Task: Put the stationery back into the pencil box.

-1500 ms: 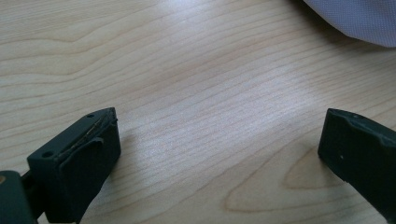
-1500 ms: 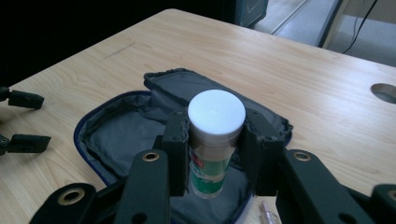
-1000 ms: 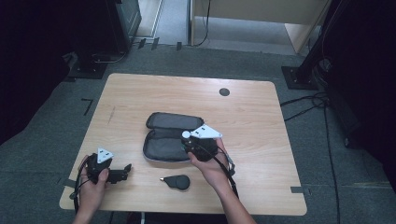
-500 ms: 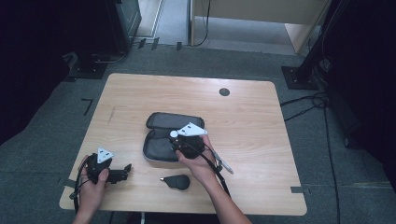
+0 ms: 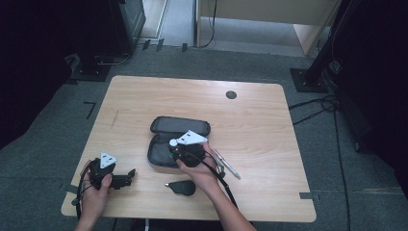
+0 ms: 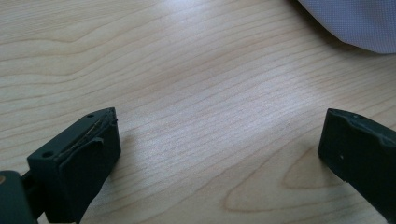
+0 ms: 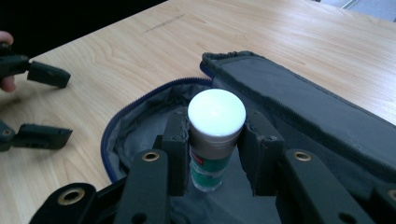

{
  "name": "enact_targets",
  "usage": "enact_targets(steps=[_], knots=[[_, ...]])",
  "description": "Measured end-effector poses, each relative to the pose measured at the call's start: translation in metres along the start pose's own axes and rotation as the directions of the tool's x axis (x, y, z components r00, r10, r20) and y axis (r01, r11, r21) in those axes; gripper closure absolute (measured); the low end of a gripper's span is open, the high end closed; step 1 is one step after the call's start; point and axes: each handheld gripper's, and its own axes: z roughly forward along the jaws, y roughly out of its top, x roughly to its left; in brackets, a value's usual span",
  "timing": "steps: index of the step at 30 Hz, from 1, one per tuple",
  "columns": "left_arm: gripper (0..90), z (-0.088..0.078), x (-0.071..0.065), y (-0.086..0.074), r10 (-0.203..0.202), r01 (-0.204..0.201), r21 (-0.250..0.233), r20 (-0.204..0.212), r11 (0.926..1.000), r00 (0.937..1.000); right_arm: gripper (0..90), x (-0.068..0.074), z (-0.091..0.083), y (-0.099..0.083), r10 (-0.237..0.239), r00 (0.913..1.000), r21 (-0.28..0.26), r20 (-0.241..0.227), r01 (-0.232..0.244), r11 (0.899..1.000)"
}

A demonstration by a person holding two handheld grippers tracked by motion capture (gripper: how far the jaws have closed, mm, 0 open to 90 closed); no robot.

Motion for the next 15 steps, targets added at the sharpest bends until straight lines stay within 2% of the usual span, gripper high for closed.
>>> enact_targets(steps=[3,9,15], knots=[[0.0,0.000,0.000,0.000,0.002,-0.002,0.002,0.000,1.0000,1.0000,65.7,-0.002,-0.005,-0.002,-0.009,1.0000,0.007,-0.002,0.009,1.000],[0.0,0.000,0.000,0.000,0.001,-0.001,0.000,-0.001,1.0000,1.0000,65.7,-0.014,-0.015,-0.011,0.028,0.9990,0.016,-0.035,-0.027,1.000],[0.0,0.000,0.000,0.000,0.001,-0.001,0.001,0.000,1.0000,1.0000,65.6,-0.020,-0.024,-0.020,0.034,0.9979,0.023,-0.055,-0.033,0.999]])
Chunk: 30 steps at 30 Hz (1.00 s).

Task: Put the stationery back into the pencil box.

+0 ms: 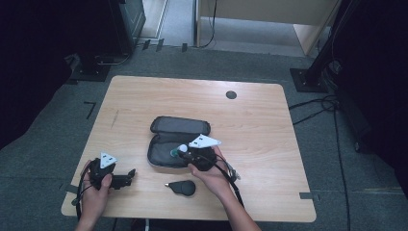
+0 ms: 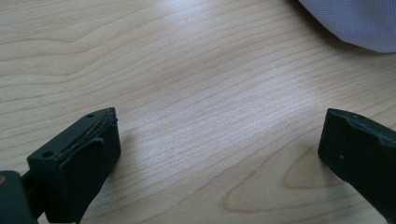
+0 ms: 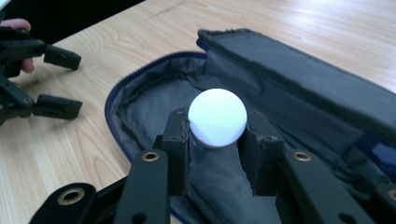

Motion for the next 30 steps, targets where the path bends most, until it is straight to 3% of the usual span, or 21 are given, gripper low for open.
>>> enact_targets(steps=[7,20,25,30], knots=[[0.0,0.000,0.000,0.000,0.000,0.000,-0.001,0.000,1.0000,1.0000,65.6,-0.008,-0.004,-0.013,0.021,0.9997,0.048,0.010,-0.022,0.999],[0.0,0.000,0.000,0.000,0.000,0.000,0.000,0.000,1.0000,1.0000,65.3,-0.014,0.010,-0.020,0.050,0.9979,0.144,0.041,-0.055,0.988],[0.0,0.000,0.000,0.000,-0.001,0.001,0.000,0.000,1.0000,1.0000,63.7,-0.012,0.013,-0.018,0.049,0.9961,0.166,0.073,-0.060,0.984],[0.0,0.000,0.000,0.000,0.000,0.000,0.000,0.000,1.0000,1.0000,61.4,-0.012,0.014,-0.017,0.043,0.9894,0.166,0.139,-0.066,0.984]])
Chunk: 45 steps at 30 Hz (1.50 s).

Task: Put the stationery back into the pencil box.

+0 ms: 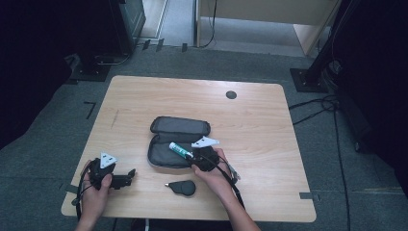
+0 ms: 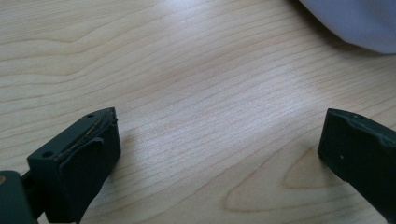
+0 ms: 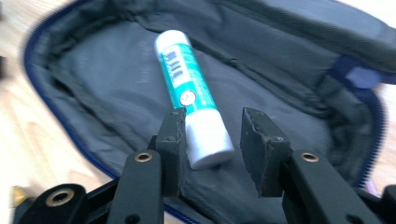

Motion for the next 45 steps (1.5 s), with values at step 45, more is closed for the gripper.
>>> enact_targets(steps=[45], knots=[[0.0,0.000,0.000,0.000,-0.001,0.001,0.000,0.000,1.0000,1.0000,64.7,-0.006,-0.004,0.005,-0.105,0.9729,0.023,0.206,0.102,0.994]])
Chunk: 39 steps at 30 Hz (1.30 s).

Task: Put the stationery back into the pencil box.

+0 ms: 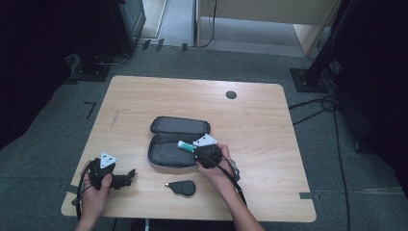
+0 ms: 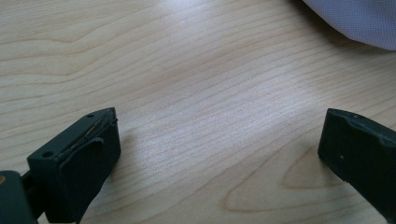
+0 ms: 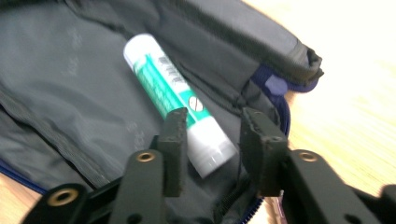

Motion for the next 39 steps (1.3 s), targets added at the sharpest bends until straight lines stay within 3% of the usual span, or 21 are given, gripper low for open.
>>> enact_targets(steps=[4,7,12,16,20,28,31,34,36,39], knots=[[0.0,0.000,0.000,0.000,0.001,-0.001,0.001,0.000,1.0000,1.0000,72.7,0.003,-0.008,0.001,0.031,0.9982,-0.058,-0.051,-0.034,0.998],[0.0,0.000,0.000,0.000,0.000,0.000,0.000,0.000,1.0000,1.0000,76.1,0.005,-0.010,0.000,0.045,0.9920,-0.061,-0.118,-0.053,0.997],[0.0,0.000,0.000,0.000,0.001,-0.001,0.000,0.000,1.0000,1.0000,81.1,0.008,-0.005,-0.004,0.041,0.9680,-0.011,-0.248,-0.045,0.999],[0.0,0.000,0.000,0.000,0.000,0.000,0.000,0.000,1.0000,1.0000,81.4,0.009,0.004,-0.008,0.050,0.9755,0.055,-0.214,-0.039,0.998],[0.0,0.000,0.000,0.000,0.001,-0.001,0.000,-0.001,1.0000,1.0000,80.0,0.005,0.005,-0.005,0.074,0.9843,0.059,-0.161,-0.065,0.996],[0.0,0.000,0.000,0.000,0.001,-0.001,0.000,0.000,1.0000,1.0000,77.6,0.000,0.013,0.000,0.087,0.9898,0.068,-0.112,-0.080,0.994],[0.0,0.000,0.000,0.000,0.001,-0.001,0.000,-0.001,1.0000,1.0000,74.4,-0.001,0.011,0.000,0.100,0.9872,0.049,-0.124,-0.095,0.994],[0.0,0.000,0.000,0.000,0.001,-0.001,0.000,0.000,1.0000,1.0000,70.2,-0.005,0.002,0.001,0.130,0.9781,0.017,-0.163,-0.129,0.992],[0.0,0.000,0.000,0.000,0.001,-0.001,0.000,0.000,1.0000,1.0000,68.5,-0.012,-0.008,0.001,0.144,0.9712,-0.024,-0.190,-0.151,0.988],[0.0,0.000,0.000,0.000,0.001,-0.001,0.000,0.000,1.0000,1.0000,66.2,-0.024,-0.024,0.000,0.158,0.9695,-0.072,-0.187,-0.174,0.982]])
